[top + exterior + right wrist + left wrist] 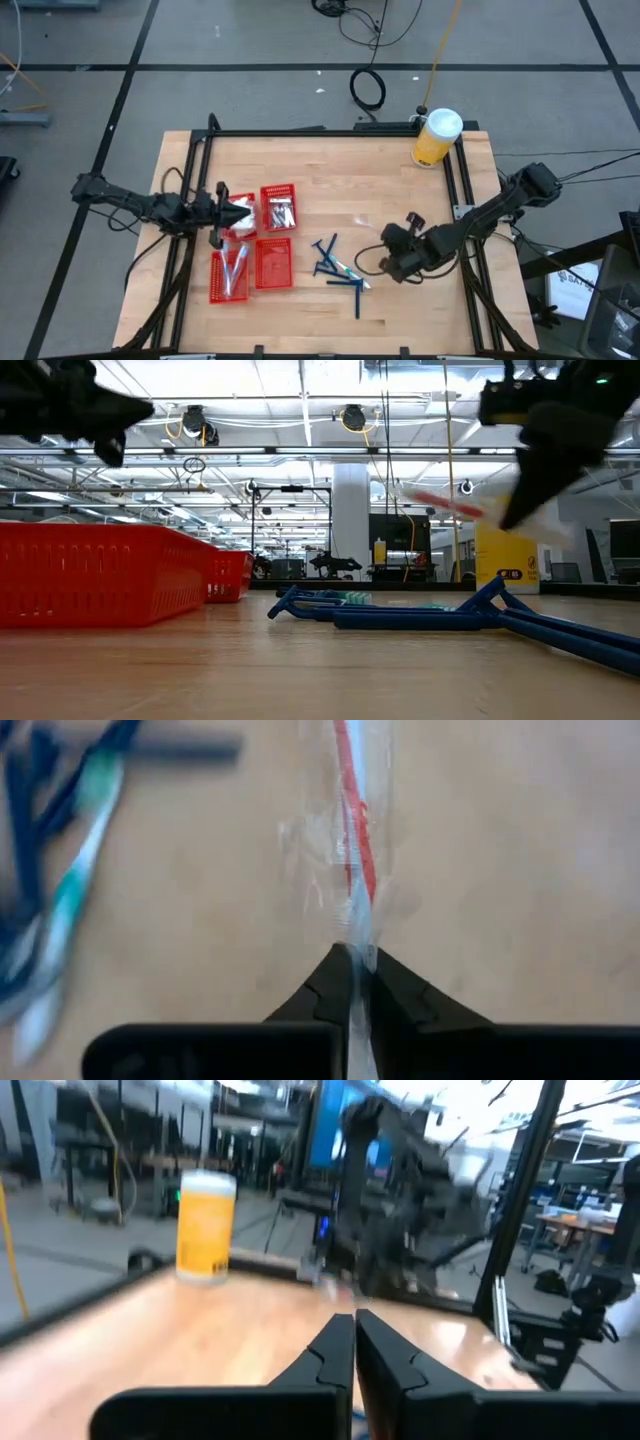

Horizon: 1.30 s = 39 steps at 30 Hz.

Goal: Pick & Place Travel size toiletries
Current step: Put the red toothbrush into the bottom left red basket

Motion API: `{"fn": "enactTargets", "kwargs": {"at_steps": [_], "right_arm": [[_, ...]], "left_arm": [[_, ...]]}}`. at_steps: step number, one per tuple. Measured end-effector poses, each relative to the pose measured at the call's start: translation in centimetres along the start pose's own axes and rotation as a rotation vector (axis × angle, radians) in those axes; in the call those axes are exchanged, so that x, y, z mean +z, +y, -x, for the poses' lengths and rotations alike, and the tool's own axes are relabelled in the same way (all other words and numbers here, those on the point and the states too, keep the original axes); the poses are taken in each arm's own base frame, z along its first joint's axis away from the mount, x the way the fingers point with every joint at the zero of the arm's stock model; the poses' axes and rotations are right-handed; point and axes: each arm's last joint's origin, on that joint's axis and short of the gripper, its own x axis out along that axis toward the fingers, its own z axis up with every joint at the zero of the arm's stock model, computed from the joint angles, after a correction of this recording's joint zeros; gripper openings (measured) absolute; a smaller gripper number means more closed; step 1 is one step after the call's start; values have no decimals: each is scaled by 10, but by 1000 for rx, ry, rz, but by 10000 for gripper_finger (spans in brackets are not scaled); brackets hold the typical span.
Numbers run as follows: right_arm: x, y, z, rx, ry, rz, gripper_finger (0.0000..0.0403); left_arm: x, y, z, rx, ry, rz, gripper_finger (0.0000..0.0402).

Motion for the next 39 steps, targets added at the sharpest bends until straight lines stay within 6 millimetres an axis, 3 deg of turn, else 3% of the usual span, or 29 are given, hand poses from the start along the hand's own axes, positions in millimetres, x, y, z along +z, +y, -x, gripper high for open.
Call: {"fn": "enactTargets", "kwargs": {"at_steps": [3,7,11,17,21,32,35,39], "right_arm": [[14,-3,-10,-35,-151,16,8],[38,-7,-32,46,-301,32,8],[59,-16,-48,196,-466,21,8],[79,-22,-54,511,-744,32,7],[79,-17,-64,541,-785,62,7],[80,-10,-74,545,-850,68,9],[85,-7,-74,555,-890,51,10],[90,1,-80,577,-887,62,10]], "left_arm": [[-12,2,0,0,26,49,20],[-19,2,0,9,52,47,16],[-16,2,-1,21,24,45,3],[-17,3,-1,26,28,-32,14],[-20,3,-1,28,69,-163,20],[-21,-1,-10,4,54,21,25],[-18,-4,-17,-4,7,20,54],[-19,-7,-26,-8,-40,12,129]]}}
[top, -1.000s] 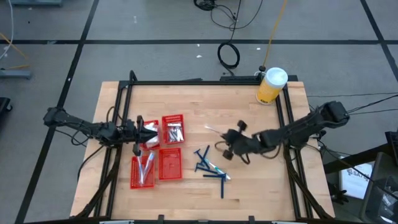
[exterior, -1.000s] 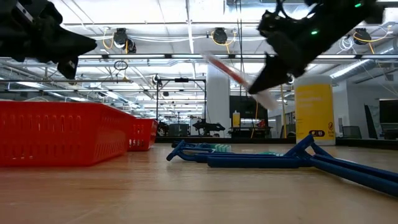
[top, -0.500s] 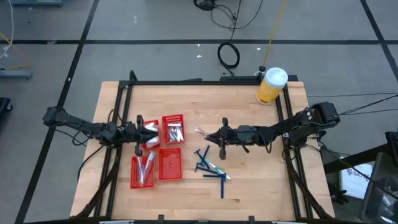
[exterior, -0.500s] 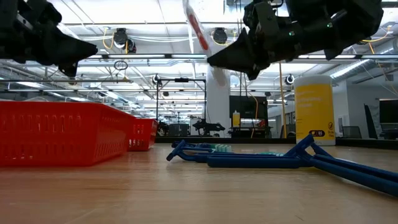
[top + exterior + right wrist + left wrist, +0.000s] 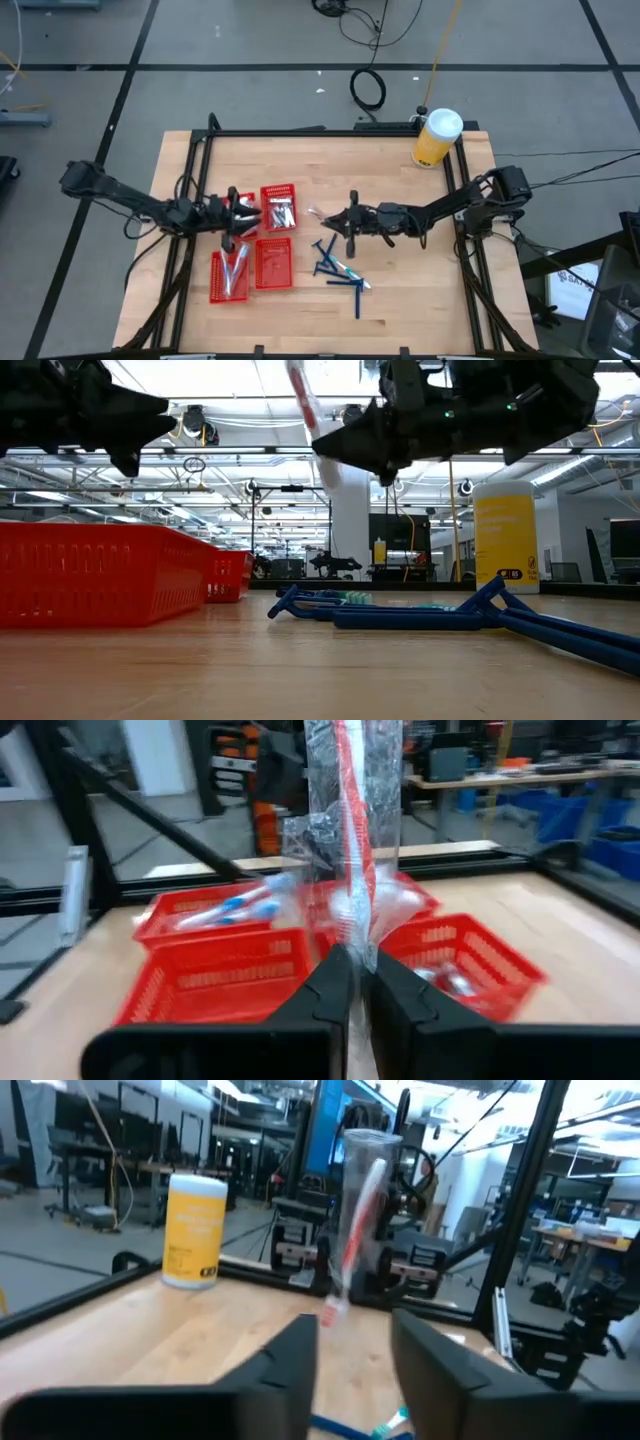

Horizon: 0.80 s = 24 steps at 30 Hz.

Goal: Pick & Place Travel size toiletries
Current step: Put the red toothbrush into the bottom left red basket

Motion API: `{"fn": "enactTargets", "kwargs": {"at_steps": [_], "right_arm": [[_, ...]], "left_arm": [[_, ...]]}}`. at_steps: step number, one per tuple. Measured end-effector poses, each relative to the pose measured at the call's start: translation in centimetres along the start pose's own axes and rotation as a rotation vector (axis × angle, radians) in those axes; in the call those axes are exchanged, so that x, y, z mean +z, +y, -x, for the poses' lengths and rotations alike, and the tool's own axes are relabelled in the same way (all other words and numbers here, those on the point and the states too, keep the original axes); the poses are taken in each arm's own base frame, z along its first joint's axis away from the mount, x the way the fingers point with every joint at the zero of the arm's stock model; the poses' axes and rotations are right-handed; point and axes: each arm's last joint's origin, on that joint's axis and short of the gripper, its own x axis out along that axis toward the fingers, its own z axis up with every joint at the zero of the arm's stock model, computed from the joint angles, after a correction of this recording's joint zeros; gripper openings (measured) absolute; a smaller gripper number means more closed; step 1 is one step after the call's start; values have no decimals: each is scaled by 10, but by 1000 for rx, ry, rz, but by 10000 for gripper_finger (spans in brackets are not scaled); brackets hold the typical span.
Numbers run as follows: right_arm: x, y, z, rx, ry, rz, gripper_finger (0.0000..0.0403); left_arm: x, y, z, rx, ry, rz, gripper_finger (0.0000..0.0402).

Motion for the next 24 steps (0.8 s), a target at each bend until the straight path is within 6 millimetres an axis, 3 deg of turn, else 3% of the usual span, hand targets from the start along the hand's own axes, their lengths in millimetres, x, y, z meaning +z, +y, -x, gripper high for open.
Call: {"fn": "enactTargets", "kwargs": {"at_steps": [5,10,18,24], "right_arm": [[-1,4,-15,32,0,2,10],[-1,5,-22,32,-6,6,10],[1,11,-21,48,-24,3,10],[0,17,-20,64,-24,17,11]], "left_arm": [[-2,-4,-13,-1,-51,-56,214],[1,-14,-42,3,-31,-70,258],[6,-29,-109,34,-14,-147,280],[6,-33,-141,48,9,-207,270]]}}
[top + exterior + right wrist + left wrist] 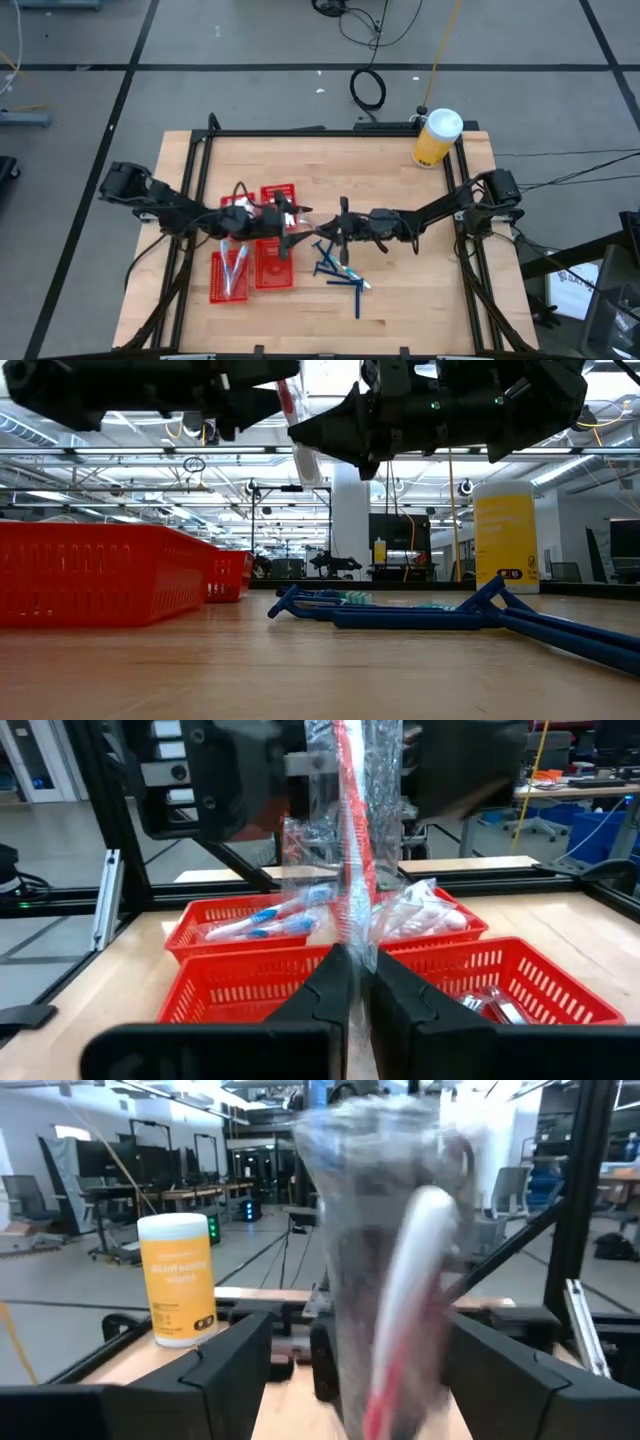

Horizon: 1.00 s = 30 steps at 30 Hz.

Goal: Pick & Place Travel size toiletries
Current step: Put the red toothbrush into the bottom left red basket

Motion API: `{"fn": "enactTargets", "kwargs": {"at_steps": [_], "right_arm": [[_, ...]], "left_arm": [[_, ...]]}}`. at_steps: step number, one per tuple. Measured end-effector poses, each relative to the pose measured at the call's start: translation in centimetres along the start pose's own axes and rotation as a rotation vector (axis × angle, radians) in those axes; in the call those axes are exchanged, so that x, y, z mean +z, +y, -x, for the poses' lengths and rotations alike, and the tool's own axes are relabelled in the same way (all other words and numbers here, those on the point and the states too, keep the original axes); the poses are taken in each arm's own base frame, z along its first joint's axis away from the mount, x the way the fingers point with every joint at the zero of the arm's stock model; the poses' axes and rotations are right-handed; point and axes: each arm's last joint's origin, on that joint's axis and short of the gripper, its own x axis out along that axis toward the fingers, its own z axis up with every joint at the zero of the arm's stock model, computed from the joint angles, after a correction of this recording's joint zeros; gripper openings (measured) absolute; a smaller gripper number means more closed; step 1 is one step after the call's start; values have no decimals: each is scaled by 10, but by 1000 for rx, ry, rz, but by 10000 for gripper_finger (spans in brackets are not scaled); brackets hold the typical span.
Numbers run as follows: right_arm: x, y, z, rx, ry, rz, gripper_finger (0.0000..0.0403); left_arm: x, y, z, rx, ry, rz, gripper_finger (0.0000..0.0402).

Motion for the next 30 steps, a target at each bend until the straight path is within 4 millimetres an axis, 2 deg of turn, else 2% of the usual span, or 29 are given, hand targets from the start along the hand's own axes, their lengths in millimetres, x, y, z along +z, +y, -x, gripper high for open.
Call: {"fn": "enactTargets", "kwargs": {"at_steps": [5,20,24,30], "right_arm": [[0,4,1,8,-4,26,11],[5,4,1,-14,-56,53,11],[5,4,1,-14,-56,53,11],[5,3,1,-17,-56,73,31]], "left_arm": [[2,0,-8,-14,23,3,259],[2,0,-7,-33,25,5,203],[-1,-1,-7,-34,57,6,154],[-3,0,-7,-31,73,40,21]]}}
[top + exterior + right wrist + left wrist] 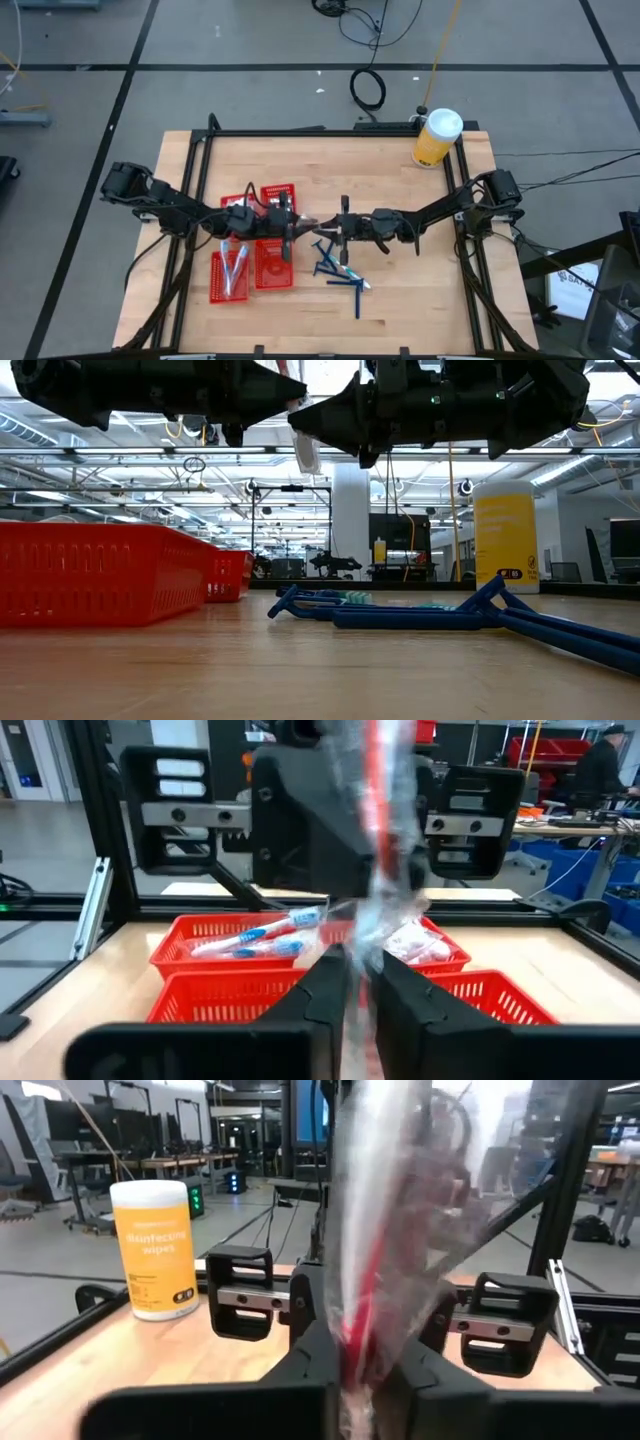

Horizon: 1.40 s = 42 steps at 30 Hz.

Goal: Pick & Place Travel size toiletries
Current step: Put the red toothbrush into the bottom left red basket

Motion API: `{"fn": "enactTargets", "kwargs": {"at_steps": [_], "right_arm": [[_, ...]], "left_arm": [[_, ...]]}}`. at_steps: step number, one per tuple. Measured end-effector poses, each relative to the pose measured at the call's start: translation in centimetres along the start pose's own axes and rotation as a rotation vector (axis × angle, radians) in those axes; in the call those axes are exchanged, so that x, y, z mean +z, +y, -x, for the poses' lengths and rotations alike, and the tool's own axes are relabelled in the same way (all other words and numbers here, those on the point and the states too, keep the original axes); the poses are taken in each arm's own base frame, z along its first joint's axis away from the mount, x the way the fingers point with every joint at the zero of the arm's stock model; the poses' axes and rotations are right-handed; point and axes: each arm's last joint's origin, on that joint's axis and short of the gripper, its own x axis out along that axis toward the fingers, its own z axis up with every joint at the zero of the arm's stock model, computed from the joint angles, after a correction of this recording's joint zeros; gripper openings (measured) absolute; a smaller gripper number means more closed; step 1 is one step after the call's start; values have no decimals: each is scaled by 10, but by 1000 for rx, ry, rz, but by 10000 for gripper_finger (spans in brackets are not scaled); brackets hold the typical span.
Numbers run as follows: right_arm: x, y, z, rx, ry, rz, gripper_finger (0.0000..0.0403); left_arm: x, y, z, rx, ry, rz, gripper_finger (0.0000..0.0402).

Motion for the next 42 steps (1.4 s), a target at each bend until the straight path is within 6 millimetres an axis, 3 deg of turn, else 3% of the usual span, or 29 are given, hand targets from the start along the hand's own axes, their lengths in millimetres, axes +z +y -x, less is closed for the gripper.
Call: {"fn": "enactTargets", "kwargs": {"at_steps": [4,9,14,18,21,27,36,42], "right_arm": [[-4,0,0,1,39,9,78],[-4,1,0,4,54,-15,165],[-4,0,1,3,65,-24,237],[-4,1,2,9,69,-22,271],[-3,1,2,5,65,-22,282],[-9,3,3,12,131,-16,276],[-3,2,7,7,173,-72,263],[-3,2,8,8,187,-74,263]], "left_arm": [[0,3,-1,13,2,18,21],[10,8,5,47,18,11,9],[28,15,21,155,54,2,24],[45,14,40,184,82,6,21],[57,12,56,180,86,73,9],[67,12,99,155,201,385,20],[53,-20,140,96,416,694,15],[29,-49,162,109,650,828,13]]}}
